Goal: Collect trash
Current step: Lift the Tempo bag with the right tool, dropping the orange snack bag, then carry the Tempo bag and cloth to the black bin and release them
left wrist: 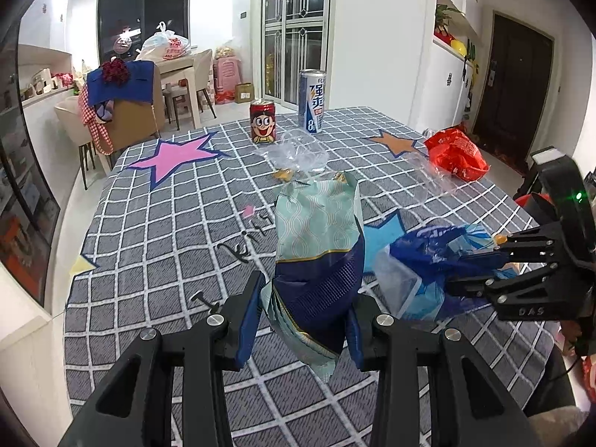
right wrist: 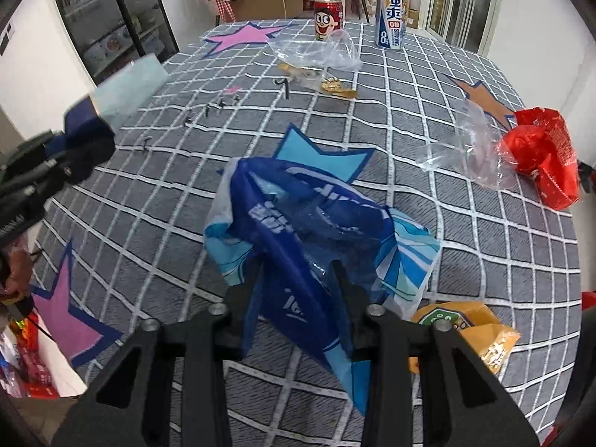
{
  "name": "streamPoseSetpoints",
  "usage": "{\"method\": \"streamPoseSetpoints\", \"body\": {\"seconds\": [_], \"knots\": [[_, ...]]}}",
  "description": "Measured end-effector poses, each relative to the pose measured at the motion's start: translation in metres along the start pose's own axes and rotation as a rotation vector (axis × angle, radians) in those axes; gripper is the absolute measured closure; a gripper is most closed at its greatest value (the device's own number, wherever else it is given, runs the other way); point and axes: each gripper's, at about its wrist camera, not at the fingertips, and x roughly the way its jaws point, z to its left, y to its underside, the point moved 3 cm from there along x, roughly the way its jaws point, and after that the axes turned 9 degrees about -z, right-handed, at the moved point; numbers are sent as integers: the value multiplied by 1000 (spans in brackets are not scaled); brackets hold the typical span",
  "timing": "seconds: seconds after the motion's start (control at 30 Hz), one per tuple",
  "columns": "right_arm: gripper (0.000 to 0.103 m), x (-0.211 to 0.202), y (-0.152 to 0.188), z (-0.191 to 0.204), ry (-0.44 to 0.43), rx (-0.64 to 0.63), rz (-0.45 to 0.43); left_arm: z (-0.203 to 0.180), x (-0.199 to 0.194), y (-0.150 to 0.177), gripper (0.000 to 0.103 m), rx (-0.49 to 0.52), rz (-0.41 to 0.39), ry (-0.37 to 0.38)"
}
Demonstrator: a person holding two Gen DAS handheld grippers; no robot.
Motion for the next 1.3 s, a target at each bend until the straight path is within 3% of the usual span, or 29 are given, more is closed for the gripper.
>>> {"method": "streamPoseSetpoints", "body": {"seconds": [0.1, 0.3, 0.57, 0.87, 1.03, 1.3], "knots": [[97, -7, -2, 5, -17, 13, -22, 2, -1, 3, 0, -13, 7, -5], [98, -44, -17, 7, -89, 102, -134, -3, -9, -2, 0, -18, -10, 0], [98, -101, -30, -28, -186, 297, -303, -36, -14, -21, 0, 33, -34, 43], [98, -156, 1, -95, -38, 392, -399, -114, -10, -57, 0, 125, -69, 170], [98, -185, 37, -147, 104, 470, -417, -171, 1, -67, 0, 158, -61, 259], [98, -231, 100, -230, 229, 642, -454, -279, 23, -80, 0, 203, -8, 421]]}}
